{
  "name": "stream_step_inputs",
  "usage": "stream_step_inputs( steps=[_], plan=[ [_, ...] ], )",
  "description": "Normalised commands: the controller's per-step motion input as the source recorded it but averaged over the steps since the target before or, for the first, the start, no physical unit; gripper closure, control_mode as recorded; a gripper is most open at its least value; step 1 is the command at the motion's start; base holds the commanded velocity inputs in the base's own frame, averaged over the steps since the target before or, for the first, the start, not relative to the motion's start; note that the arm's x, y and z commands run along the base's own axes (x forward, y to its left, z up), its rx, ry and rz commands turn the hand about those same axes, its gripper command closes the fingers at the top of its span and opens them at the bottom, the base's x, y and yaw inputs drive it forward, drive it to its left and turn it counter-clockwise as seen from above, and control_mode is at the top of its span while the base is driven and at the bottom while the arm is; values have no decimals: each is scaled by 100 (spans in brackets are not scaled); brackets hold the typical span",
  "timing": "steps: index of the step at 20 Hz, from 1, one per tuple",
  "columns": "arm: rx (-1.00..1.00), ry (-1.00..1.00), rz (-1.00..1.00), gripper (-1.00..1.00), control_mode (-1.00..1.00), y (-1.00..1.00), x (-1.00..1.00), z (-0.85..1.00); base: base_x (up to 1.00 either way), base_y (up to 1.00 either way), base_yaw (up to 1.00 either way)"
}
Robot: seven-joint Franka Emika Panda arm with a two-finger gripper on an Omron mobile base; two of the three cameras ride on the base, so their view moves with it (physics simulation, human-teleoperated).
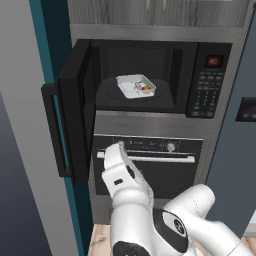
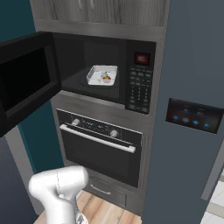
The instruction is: Place the tupperware containing the fish and tomato meal in the microwave. Close the microwave door and press the start button to reheat the meal.
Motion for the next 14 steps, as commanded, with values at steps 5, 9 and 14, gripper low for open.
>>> stream_step_inputs(
  steps=[5, 9, 14],
  plan=[
    [-9, -6, -1, -100, -100, 98, -14, -62, 0, 0, 0],
    [0, 0, -7, -100, -100, 100, 57, -90, 0, 0, 0],
    [0, 0, -7, -100, -100, 100, 76, -92, 0, 0, 0]
  ],
)
